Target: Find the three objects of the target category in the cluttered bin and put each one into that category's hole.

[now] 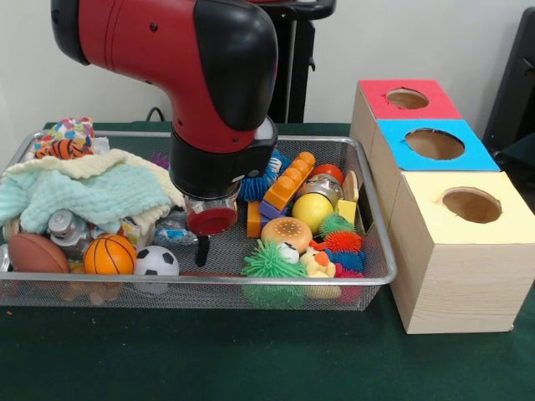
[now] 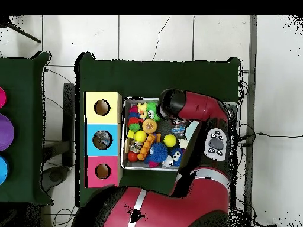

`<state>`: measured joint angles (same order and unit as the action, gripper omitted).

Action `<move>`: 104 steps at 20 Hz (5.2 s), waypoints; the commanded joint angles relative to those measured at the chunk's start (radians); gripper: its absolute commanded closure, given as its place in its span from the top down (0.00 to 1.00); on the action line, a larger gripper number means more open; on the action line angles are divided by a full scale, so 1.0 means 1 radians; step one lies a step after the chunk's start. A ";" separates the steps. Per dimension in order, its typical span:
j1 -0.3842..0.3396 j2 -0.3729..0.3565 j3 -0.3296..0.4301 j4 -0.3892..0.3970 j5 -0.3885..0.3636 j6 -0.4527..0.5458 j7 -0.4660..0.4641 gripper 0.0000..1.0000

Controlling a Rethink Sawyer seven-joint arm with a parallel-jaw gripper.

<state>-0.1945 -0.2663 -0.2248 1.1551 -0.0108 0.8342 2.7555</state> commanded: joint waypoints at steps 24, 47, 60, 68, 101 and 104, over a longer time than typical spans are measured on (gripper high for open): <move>-0.026 0.070 0.058 0.122 0.025 0.022 0.057 1.00; -0.075 0.096 0.080 0.111 0.014 0.046 -0.006 1.00; -0.113 0.088 0.117 0.119 0.009 0.041 -0.065 0.00; -0.149 0.029 0.187 0.124 0.037 -0.021 -0.105 0.00; -0.231 -0.384 0.302 0.356 0.015 0.147 -0.172 0.00; -0.214 -0.432 0.277 0.360 -0.042 0.161 -0.201 0.00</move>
<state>-0.3993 -0.5994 -0.0153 1.4028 -0.0100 0.8800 2.7555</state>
